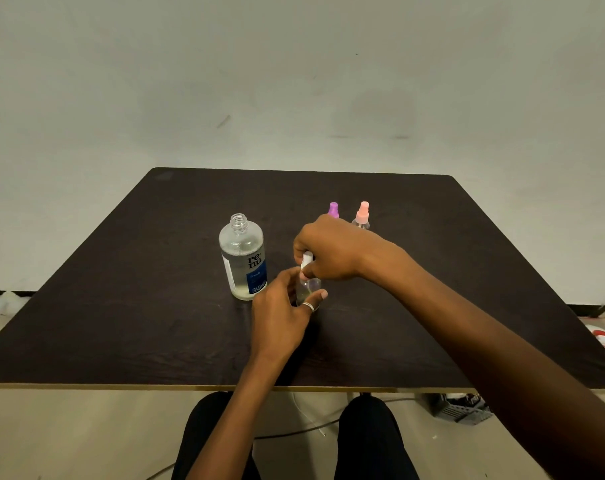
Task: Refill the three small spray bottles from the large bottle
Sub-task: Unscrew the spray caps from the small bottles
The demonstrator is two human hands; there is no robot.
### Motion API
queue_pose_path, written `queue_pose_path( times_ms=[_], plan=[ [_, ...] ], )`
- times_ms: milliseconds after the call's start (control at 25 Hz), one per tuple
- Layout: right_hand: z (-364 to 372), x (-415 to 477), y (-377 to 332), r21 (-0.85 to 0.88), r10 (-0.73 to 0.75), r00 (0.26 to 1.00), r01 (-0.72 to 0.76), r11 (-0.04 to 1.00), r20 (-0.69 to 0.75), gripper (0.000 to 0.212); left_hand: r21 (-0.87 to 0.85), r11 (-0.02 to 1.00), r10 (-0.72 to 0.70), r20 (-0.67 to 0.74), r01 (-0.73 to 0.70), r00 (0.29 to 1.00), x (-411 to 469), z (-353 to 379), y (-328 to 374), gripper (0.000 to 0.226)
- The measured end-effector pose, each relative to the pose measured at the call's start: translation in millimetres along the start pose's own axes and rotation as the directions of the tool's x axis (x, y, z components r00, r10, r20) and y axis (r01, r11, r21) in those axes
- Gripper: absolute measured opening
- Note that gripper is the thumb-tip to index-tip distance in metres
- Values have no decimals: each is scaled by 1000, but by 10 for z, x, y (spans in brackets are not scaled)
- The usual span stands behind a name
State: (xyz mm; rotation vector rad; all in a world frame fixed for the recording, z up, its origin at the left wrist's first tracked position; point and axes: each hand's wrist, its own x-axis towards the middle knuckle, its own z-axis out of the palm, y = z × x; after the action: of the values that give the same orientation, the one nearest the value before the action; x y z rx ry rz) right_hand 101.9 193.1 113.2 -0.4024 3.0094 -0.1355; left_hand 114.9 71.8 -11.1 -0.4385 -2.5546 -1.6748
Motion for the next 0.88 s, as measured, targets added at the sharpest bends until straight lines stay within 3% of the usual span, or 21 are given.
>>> queue_pose_path(
  times_ms=[240,480,640,760,840,880],
  plan=[
    [-27,-69,-38,-61,96,992,-101,993,-79,43,15,999,49,-16,-49,999,-13,-1,-13,50],
    [75,-43,-76,-69,47,993,-55,996,-107,29,21,997,68,-19,-68,997,-6,-4,-61,50],
    [22,-82,-31,-39,-41,999,40,998,-8,9,24,996,85,-11,-84,996,-2,-10,-65,47],
    [-20,-96,20,23,-56,998,55,998,38,23,16,995,98,-7,-97,995,-12,-17,-59,44],
    [-35,-93,8,8,-5,1000,5,1000,-3,20,17,994,106,-12,-106,994,-9,-13,-66,44],
    [-36,-87,-7,-30,40,999,-41,999,-23,28,20,994,105,-16,-105,994,-6,-10,-68,45]
  ],
)
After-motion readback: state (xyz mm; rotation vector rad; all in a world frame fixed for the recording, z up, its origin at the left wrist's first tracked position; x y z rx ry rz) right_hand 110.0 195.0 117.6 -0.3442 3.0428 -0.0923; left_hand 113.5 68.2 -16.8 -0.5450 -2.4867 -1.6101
